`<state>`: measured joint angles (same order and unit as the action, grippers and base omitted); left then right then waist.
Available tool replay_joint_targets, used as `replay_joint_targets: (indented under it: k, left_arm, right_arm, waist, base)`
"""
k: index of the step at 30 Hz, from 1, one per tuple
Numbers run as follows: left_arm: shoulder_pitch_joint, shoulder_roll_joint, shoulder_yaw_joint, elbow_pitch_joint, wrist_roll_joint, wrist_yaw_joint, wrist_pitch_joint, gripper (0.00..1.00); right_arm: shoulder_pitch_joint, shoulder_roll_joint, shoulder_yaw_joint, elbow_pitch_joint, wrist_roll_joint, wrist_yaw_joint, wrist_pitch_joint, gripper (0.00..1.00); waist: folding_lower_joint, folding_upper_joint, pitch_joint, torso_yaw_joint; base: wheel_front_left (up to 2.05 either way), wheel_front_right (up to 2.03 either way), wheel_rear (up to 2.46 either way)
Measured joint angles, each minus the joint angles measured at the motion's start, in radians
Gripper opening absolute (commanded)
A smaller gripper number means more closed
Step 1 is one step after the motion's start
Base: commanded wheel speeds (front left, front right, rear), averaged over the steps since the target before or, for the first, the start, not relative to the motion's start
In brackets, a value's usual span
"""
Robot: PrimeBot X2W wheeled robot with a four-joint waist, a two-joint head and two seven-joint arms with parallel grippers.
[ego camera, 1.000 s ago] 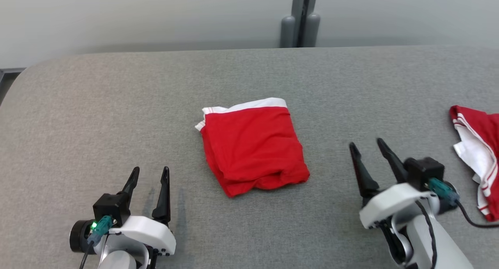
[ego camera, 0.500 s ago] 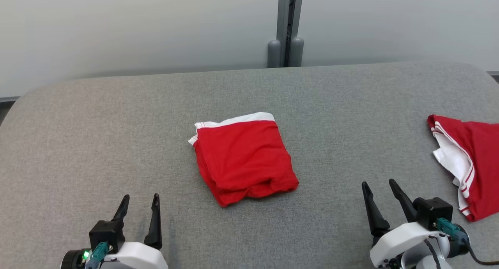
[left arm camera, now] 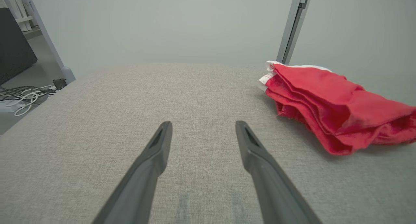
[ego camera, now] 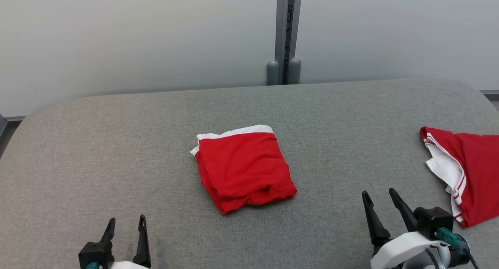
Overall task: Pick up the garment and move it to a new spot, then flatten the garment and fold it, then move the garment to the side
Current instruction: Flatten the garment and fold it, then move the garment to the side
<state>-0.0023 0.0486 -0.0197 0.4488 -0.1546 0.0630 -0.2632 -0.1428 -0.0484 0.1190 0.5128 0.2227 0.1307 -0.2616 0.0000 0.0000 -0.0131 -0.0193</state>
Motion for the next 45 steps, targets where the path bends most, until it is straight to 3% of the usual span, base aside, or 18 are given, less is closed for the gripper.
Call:
replay_joint_targets:
  k: [13, 22, 31, 43, 44, 45]
  left_arm:
    - [0.002, 0.0, -0.011, -0.018, -0.005, -0.002, 0.0, 1.0]
    - [-0.065, 0.0, -0.055, -0.033, -0.019, -0.007, 0.0, 1.0]
    - [-0.142, 0.0, -0.119, -0.035, -0.041, 0.0, 0.0, 1.0]
    - [-0.169, 0.001, -0.16, -0.024, -0.057, 0.008, 0.0, 1.0]
    - [-0.169, 0.001, -0.16, -0.023, -0.057, 0.008, 0.0, 1.0]
    - [-0.169, 0.0, -0.161, -0.024, -0.057, 0.008, 0.0, 1.0]
  right_arm:
    - [-0.003, 0.0, -0.007, 0.011, 0.005, 0.0, 0.0, 1.0]
    - [-0.079, -0.001, 0.006, -0.007, -0.002, 0.0, 0.0, 1.0]
    - [-0.234, 0.0, 0.091, 0.025, 0.032, 0.0, 0.0, 1.0]
    - [-0.407, -0.002, 0.207, 0.266, 0.233, -0.001, -0.003, 1.0]
    - [-0.422, -0.005, 0.226, 0.292, 0.259, -0.002, -0.003, 0.53]
    - [-0.434, -0.009, 0.244, 0.313, 0.276, -0.002, -0.003, 0.31]
  waist:
    - [0.0, 0.0, 0.04, 0.021]
    - [0.0, 0.0, 0.149, 0.059]
    - [0.0, 0.0, 0.268, 0.121]
    - [0.0, 0.0, 0.316, 0.214]
    - [0.0, 0.0, 0.316, 0.218]
    - [0.0, 0.0, 0.316, 0.222]
  base:
    - [0.0, 0.0, 0.0]
    - [0.0, 0.0, 0.0]
    - [0.0, 0.0, 0.0]
    - [0.0, 0.0, 0.0]
    - [0.0, 0.0, 0.0]
    - [0.0, 0.0, 0.0]
